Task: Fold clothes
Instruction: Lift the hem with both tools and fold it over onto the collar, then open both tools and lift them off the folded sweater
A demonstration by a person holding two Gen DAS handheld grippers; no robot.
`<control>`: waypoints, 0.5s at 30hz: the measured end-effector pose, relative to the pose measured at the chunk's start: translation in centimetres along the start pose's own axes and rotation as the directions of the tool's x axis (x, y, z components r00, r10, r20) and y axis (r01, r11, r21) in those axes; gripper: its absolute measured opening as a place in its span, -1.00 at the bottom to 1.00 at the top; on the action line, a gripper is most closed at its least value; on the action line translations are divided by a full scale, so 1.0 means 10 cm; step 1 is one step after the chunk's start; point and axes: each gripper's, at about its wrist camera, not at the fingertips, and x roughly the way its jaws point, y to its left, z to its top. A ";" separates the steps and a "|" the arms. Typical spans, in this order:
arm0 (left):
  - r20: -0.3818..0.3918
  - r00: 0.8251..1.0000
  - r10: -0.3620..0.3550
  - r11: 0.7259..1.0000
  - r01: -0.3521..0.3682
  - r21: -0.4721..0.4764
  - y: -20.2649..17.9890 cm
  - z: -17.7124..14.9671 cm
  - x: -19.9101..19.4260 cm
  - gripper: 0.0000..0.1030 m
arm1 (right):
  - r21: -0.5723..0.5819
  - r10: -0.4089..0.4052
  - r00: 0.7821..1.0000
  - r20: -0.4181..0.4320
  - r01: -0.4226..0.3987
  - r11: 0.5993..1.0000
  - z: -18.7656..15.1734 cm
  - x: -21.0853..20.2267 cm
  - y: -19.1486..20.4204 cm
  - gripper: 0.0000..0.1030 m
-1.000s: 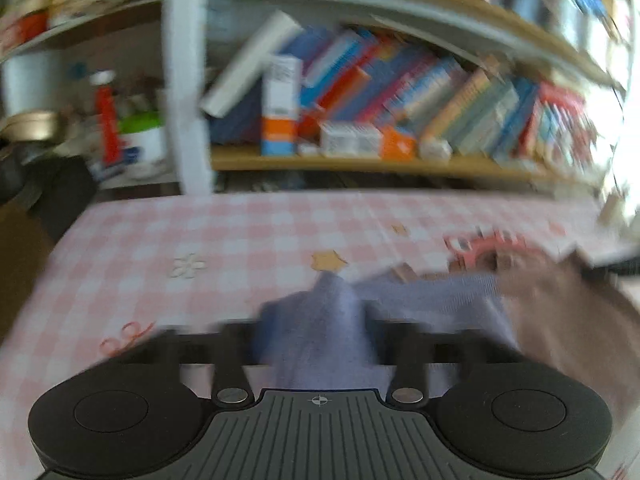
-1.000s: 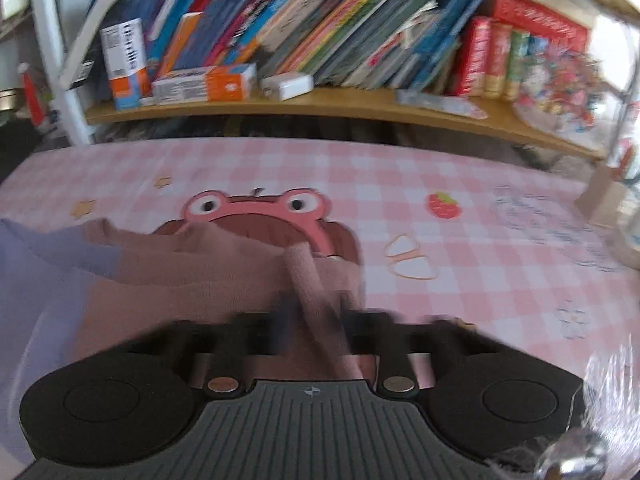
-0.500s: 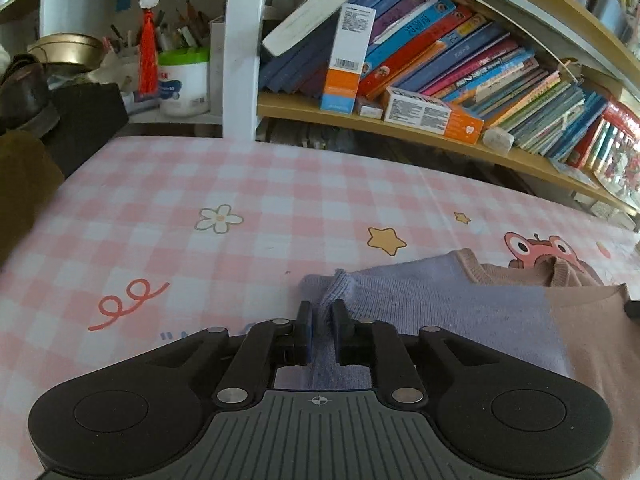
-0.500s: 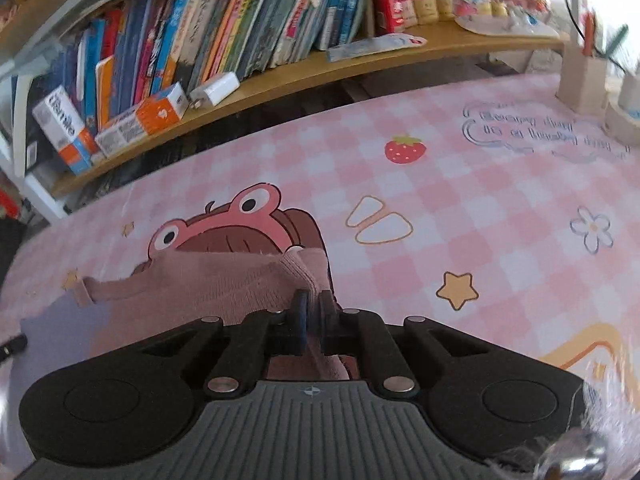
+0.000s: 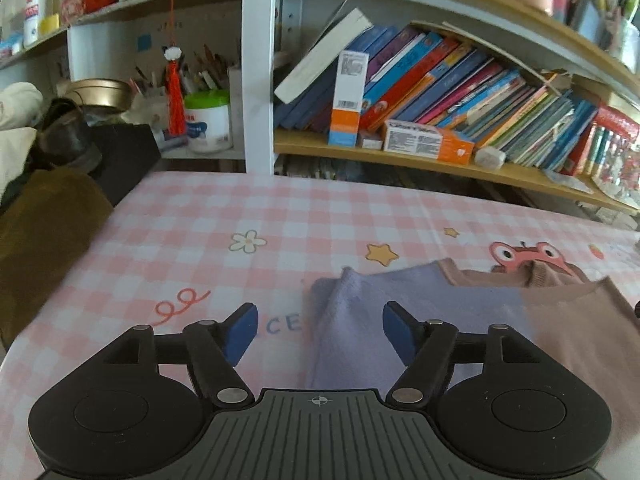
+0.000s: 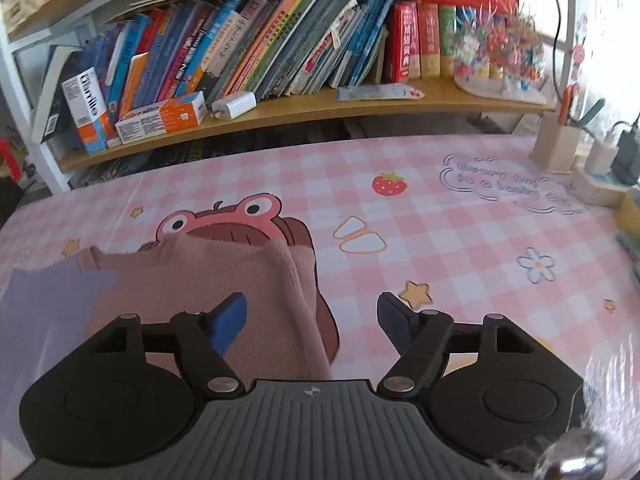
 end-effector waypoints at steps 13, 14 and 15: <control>-0.041 0.999 -0.010 0.999 0.009 -0.041 -0.34 -0.57 -0.65 0.57 | -0.064 -0.040 0.998 0.049 0.043 0.997 -0.66 -0.73 0.04 0.69; -0.045 0.999 -0.013 0.999 0.011 -0.040 -0.38 -0.61 -0.69 0.57 | -0.070 -0.035 0.998 0.046 0.038 0.997 -0.72 -0.78 0.04 0.69; -0.049 0.999 -0.015 0.999 0.013 -0.039 -0.41 -0.65 -0.73 0.57 | -0.075 -0.031 0.999 0.043 0.034 0.997 -0.77 -0.83 0.04 0.69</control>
